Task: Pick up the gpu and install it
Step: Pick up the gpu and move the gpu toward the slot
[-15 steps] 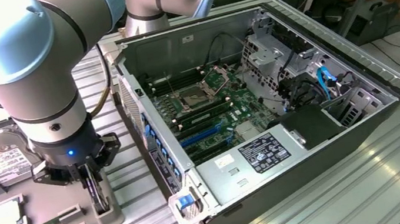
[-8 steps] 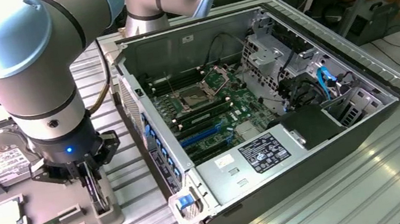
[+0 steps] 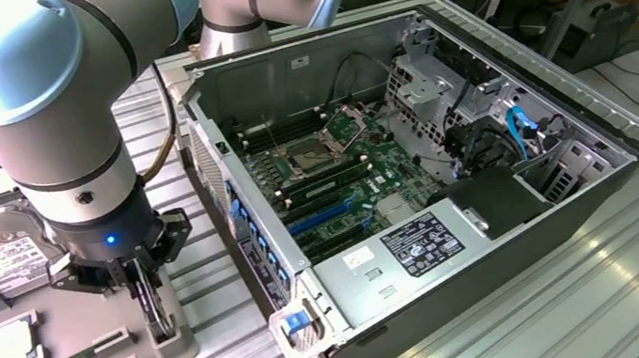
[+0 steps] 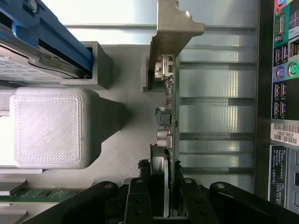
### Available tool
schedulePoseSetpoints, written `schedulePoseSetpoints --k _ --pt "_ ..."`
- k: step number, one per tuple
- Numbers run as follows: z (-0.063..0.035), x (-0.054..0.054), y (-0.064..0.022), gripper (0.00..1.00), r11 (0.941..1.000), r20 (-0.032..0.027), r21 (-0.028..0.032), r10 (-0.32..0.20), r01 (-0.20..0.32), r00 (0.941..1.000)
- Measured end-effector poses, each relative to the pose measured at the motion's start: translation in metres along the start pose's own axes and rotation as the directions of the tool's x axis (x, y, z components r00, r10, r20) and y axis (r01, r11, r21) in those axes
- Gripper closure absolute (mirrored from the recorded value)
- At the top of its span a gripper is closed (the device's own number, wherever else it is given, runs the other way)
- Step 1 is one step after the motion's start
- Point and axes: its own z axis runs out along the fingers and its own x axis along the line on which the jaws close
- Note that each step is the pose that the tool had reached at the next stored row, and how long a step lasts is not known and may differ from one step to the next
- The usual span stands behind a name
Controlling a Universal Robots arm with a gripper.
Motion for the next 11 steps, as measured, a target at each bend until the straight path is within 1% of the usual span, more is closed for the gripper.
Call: schedulePoseSetpoints --k 5,11 --pt "-0.0027 0.000 0.0001 0.72 1.0000 -0.0001 0.0001 0.000 0.000 1.0000" --pt "-0.0137 0.000 0.0005 0.72 1.0000 0.0000 0.0000 0.000 0.000 1.0000"
